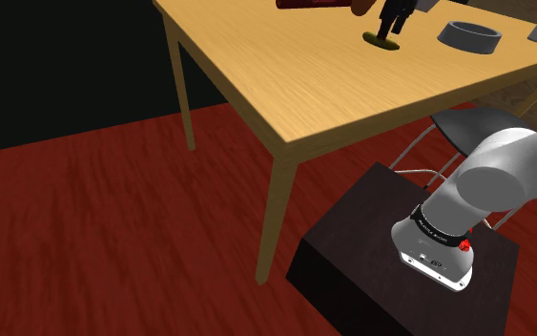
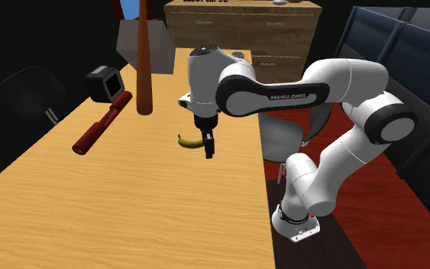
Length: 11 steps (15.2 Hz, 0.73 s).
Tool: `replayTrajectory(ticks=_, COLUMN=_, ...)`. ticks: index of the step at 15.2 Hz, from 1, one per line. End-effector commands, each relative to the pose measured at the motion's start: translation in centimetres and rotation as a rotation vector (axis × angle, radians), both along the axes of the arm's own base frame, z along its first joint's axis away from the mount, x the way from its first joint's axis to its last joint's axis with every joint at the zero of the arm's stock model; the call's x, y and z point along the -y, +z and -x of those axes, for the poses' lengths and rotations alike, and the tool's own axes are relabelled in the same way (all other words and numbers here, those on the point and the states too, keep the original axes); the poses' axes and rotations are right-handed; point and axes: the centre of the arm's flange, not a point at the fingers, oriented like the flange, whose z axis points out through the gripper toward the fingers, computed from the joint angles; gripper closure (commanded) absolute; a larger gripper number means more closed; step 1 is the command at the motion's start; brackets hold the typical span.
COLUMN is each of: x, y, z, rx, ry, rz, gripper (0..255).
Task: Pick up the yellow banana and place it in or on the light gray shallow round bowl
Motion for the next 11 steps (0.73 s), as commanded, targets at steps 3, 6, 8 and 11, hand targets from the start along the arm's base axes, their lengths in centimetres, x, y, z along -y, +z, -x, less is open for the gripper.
replayTrajectory(ticks=3, x=4.4, y=1.2, z=-2.6, rx=0.013, ry=-0.018, rz=0.012, gripper=0)
replayTrajectory(ticks=6, x=6.1, y=1.2, z=-3.5, rx=0.017, ry=-0.025, rz=0.016, gripper=0)
replayTrajectory(ticks=8, x=6.1, y=0.2, z=-3.5, rx=0.017, ry=-0.025, rz=0.016, gripper=0)
replayTrajectory(ticks=11, x=6.1, y=-1.4, z=-3.6, rx=0.017, ry=-0.025, rz=0.016, gripper=0)
